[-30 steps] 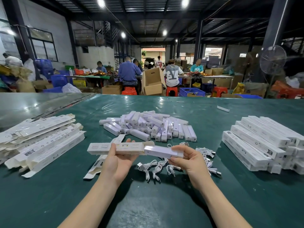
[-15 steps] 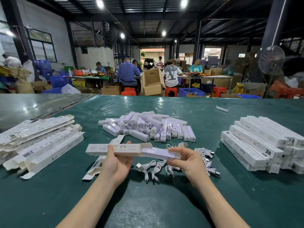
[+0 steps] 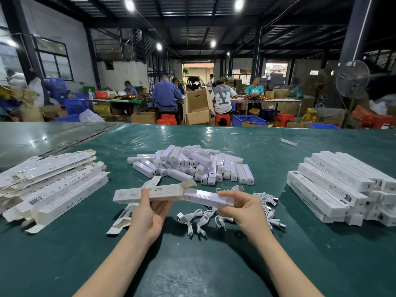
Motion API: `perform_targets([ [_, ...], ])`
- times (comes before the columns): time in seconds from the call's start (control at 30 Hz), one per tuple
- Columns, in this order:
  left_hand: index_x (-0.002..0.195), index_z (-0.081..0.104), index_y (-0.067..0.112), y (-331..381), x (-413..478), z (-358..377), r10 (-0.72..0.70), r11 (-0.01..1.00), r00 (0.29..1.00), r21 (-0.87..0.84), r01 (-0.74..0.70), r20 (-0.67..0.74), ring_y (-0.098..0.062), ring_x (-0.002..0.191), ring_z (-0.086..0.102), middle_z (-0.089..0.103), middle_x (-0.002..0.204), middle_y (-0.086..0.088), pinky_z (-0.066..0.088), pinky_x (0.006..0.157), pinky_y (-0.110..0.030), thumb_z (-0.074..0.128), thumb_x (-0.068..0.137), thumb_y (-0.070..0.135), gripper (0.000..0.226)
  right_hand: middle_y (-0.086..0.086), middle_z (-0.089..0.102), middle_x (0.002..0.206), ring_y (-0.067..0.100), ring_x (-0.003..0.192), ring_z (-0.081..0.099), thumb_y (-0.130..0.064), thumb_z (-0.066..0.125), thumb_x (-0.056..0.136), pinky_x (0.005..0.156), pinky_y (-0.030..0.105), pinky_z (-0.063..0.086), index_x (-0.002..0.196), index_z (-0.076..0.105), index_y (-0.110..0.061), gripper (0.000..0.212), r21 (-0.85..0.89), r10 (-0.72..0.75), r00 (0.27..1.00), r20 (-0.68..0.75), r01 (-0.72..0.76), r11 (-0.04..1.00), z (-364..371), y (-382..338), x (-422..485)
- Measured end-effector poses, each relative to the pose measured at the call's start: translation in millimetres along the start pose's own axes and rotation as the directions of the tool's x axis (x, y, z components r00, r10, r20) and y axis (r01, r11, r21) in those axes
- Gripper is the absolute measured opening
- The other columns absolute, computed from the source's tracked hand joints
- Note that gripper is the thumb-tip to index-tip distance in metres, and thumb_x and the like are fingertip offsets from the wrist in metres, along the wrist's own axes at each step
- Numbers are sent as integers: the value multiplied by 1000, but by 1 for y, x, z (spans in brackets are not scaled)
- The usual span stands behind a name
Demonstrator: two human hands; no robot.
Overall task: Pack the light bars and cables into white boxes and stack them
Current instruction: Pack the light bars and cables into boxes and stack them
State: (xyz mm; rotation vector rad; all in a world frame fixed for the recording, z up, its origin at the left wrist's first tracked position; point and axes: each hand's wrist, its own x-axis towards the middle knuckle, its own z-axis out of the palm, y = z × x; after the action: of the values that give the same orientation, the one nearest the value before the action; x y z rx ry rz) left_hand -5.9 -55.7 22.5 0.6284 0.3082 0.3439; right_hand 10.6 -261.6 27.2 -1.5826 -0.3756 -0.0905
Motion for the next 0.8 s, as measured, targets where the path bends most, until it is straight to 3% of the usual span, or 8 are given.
perform_targets([
  [0.1, 90, 56, 5, -3, 0, 5, 42, 999, 998, 22, -43, 56, -14, 56, 69, 71, 63, -7, 56, 48, -25, 33, 99, 37, 41, -11, 59, 48, 3, 44, 47, 12, 67, 70, 50, 15, 42, 87, 73, -19, 36, -204, -18, 999, 37, 25, 979, 5, 5, -4],
  [0.23, 88, 57, 6, -8, -1, 8, 111, 990, 992, 80, -115, 51, -13, 57, 69, 71, 62, -6, 55, 48, -24, 34, 100, 34, 38, 14, 67, 71, 22, 61, 55, 12, 68, 70, 62, 40, 50, 76, 70, -31, 43, -92, -43, 996, -73, 36, 995, 11, 6, -2],
  [0.47, 89, 57, 8, -3, 2, 2, 34, 999, 999, 22, -34, -33, -22, 80, 62, 70, 61, -6, 57, 48, -34, 39, 98, 37, 36, 5, 63, 64, 13, 44, 55, 24, 50, 72, 45, 21, 49, 67, 67, -11, 39, 271, 83, 988, -127, -46, 962, 2, 8, 1],
  [0.57, 88, 57, 9, -6, 1, 1, 19, 997, 999, 75, -16, -43, -21, 76, 62, 70, 60, -5, 56, 66, -40, 40, 97, 37, 33, 2, 62, 66, 10, 49, 57, 13, 56, 78, 44, 21, 49, 65, 67, -13, 30, 400, 97, 992, -84, -55, 915, 3, 5, 3],
  [0.7, 93, 58, 8, -8, 1, 1, 9, 994, 1000, 108, -9, 0, -21, 64, 70, 72, 66, -7, 57, 67, -39, 42, 96, 38, 34, 1, 52, 58, 7, 45, 45, 3, 62, 81, 45, 15, 39, 73, 63, -15, 20, 216, 22, 994, -111, 2, 976, 6, 6, 1],
  [0.8, 94, 58, 7, -9, -1, 1, 4, 993, 1000, 118, -6, 19, -17, 58, 70, 72, 66, -8, 56, 46, -31, 44, 96, 37, 33, -3, 43, 57, -1, 44, 39, 0, 60, 83, 44, 11, 33, 74, 59, -19, 22, 85, -18, 989, -148, 31, 996, 9, 5, -1],
])
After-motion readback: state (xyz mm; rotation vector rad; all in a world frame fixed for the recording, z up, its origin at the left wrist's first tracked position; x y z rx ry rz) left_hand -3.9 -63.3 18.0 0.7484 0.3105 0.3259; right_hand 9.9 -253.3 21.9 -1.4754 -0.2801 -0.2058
